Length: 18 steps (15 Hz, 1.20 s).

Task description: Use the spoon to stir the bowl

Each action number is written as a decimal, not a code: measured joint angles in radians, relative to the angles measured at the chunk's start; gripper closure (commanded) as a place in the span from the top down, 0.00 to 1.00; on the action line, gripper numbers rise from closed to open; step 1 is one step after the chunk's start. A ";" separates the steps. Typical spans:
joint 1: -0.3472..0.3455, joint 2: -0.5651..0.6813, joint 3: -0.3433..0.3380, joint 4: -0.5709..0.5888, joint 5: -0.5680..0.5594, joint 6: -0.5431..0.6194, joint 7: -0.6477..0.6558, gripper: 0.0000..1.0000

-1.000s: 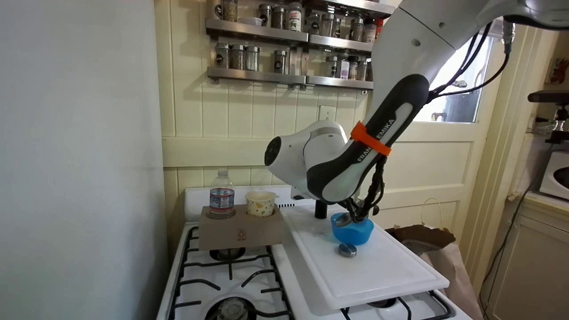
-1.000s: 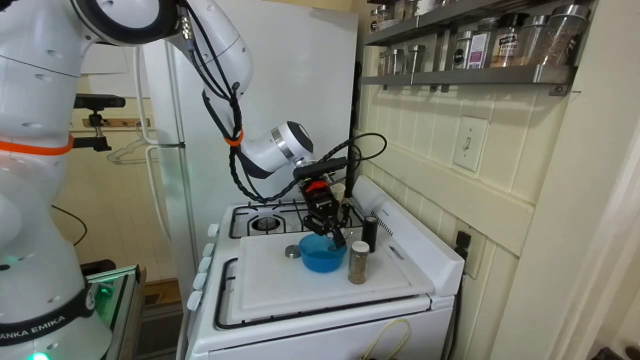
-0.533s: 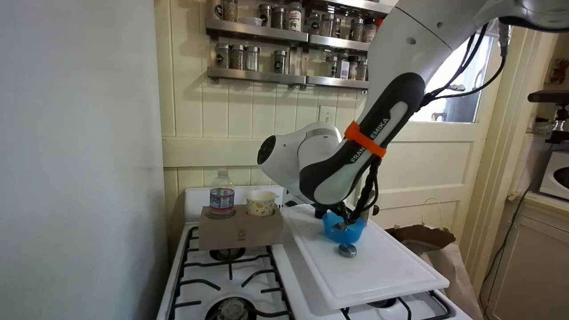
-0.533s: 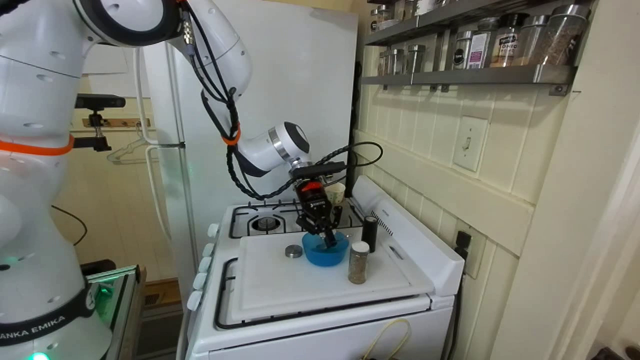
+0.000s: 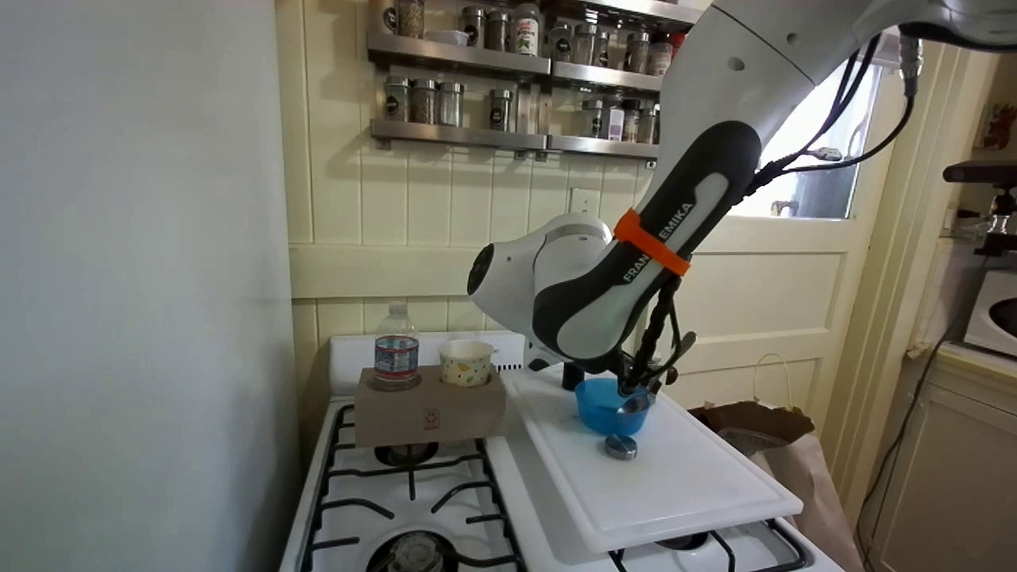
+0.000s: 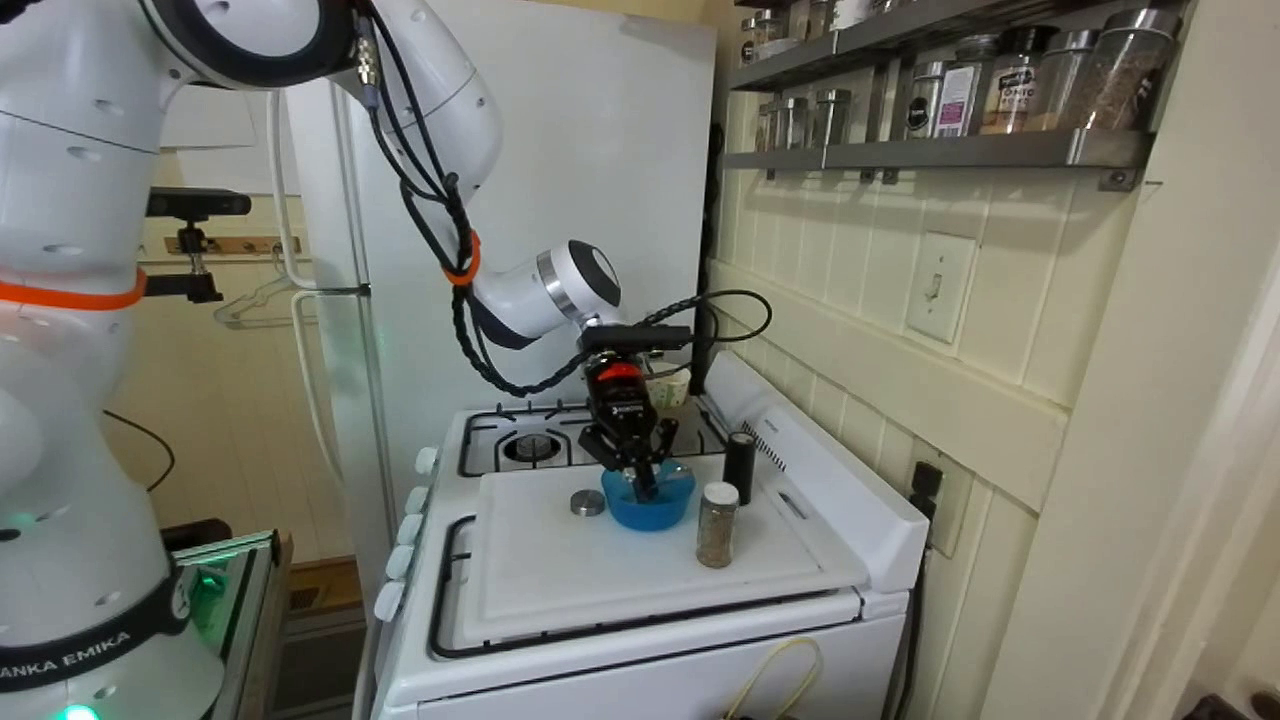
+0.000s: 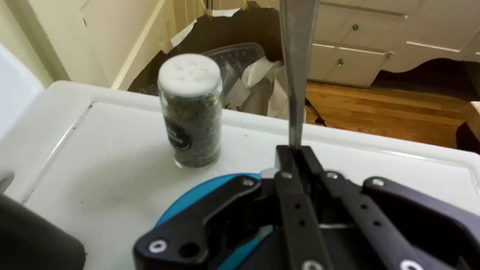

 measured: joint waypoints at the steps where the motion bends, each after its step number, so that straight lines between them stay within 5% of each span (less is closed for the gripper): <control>1: 0.000 0.000 -0.005 0.001 -0.002 -0.020 0.003 0.02; 7: 0.000 0.006 -0.024 0.003 -0.061 -0.036 0.077 0.02; 18: -0.003 0.038 -0.021 0.028 -0.127 0.132 0.209 0.02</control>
